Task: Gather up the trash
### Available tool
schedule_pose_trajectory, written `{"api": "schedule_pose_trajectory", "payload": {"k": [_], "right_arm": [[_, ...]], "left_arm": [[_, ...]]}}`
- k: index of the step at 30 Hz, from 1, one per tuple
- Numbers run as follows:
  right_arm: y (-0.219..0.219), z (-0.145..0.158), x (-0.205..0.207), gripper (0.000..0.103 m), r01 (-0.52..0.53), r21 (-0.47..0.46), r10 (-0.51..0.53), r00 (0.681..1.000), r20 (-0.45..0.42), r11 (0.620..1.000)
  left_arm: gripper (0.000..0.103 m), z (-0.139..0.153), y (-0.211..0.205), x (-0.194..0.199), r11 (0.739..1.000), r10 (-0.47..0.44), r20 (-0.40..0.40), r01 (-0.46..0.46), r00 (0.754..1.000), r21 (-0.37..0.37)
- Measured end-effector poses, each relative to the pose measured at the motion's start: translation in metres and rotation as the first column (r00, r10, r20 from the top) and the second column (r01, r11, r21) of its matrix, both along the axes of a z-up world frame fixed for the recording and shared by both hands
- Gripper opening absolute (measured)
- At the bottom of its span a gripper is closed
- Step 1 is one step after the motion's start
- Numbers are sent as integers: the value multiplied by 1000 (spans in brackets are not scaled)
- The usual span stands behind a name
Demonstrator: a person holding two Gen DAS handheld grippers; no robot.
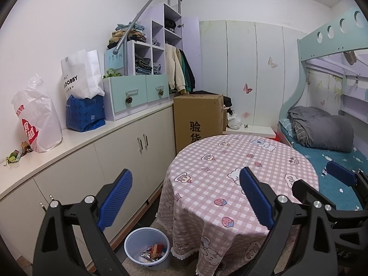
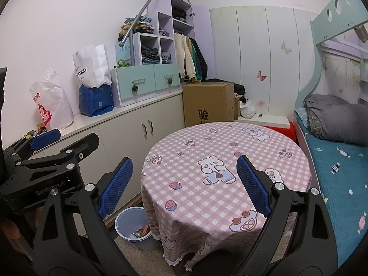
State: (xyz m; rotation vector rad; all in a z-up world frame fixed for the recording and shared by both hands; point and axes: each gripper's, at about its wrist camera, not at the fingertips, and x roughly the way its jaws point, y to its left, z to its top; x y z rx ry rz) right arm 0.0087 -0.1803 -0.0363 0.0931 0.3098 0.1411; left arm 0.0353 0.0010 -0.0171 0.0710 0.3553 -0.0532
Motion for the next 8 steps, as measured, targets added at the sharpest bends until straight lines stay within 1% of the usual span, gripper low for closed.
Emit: {"api": "schedule_pose_trajectory", "payload": {"k": [5,8], "right_arm": [[-9,-21,20,90,-1,30,3,999,-50,1000],[-17,-35,35,90,11,35,-8,996,-93,999]], "left_arm": [[93,-15,-10,24,1000,2,-48,-1,999,15],[93,-30,-23,46,999,4,-95,0,995,45]]}}
